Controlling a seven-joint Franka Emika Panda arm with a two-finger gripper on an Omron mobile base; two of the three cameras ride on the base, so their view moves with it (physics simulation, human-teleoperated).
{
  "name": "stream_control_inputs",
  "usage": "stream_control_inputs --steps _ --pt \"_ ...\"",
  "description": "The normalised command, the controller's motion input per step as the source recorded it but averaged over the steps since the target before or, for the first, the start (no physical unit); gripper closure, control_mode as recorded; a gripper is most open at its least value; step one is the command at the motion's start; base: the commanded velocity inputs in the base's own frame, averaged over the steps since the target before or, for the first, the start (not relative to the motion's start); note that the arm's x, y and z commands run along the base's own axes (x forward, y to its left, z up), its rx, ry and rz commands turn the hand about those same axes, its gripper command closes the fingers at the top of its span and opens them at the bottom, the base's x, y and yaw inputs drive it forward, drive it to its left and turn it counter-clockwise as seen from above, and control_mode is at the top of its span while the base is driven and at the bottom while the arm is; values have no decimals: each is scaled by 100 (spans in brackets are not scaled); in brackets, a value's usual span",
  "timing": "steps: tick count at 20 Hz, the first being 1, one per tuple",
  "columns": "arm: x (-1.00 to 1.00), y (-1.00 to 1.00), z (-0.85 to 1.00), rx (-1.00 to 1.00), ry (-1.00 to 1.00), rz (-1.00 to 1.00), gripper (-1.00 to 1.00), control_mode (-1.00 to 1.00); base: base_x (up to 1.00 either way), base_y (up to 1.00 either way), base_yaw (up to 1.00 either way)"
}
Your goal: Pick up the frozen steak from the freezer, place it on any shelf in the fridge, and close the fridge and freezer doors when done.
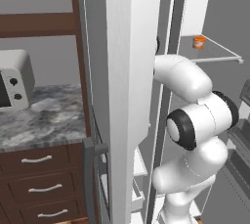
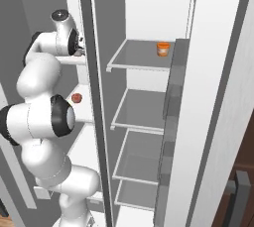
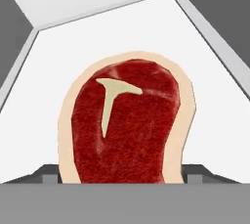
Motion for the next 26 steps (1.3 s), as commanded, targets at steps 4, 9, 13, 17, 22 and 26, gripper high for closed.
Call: stream_control_inputs --steps 4,9,13,17,22,26 --pt "-9 -29 7 31 -4 -6 100 -100 0 0 0" --pt "-93 2 34 19 -6 -3 100 -100 0 0 0" --pt "-100 -7 48 13 -2 -6 100 -100 0 0 0" --pt "-100 -51 30 13 0 -7 100 -100 0 0 0" --pt "-100 -40 20 11 0 -7 100 -100 0 0 0" --pt "-100 -18 1 3 0 -3 100 -100 0 0 0"
